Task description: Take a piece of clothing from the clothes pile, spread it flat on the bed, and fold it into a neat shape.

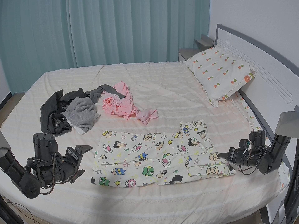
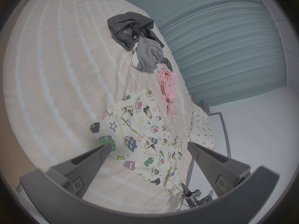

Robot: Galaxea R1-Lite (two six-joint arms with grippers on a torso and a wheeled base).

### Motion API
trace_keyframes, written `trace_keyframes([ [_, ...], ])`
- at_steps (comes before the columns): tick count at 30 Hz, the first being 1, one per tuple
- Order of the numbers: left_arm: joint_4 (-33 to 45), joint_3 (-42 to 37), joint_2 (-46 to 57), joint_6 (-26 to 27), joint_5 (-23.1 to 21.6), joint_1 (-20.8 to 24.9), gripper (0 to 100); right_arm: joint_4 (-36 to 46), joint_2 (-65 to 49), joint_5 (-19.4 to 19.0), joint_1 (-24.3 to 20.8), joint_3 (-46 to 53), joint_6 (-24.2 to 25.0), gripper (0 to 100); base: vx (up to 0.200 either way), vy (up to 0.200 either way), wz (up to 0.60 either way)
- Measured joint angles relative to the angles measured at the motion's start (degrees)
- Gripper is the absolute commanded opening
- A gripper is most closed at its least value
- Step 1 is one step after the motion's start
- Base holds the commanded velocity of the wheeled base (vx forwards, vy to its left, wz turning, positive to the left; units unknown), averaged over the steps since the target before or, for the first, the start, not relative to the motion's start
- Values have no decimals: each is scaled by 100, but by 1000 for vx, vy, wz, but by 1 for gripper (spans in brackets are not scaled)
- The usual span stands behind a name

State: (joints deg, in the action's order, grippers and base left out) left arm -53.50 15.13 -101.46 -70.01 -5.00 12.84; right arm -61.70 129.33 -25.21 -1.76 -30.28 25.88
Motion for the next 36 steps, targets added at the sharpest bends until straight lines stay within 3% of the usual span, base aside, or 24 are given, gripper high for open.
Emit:
trace_keyframes([
  [14, 0, -2, -5, -2, 0, 0, 100, -38, -140, 301, 239, -149, 28, 100, 0, 0, 0],
  [25, 0, 0, -5, -4, 0, 0, 100, -475, -623, 424, -712, 284, 880, 100, 0, 0, 0],
  [36, 0, -2, -5, -2, -1, 6, 100, -599, 208, 549, -940, 127, 1008, 100, 0, 0, 0],
])
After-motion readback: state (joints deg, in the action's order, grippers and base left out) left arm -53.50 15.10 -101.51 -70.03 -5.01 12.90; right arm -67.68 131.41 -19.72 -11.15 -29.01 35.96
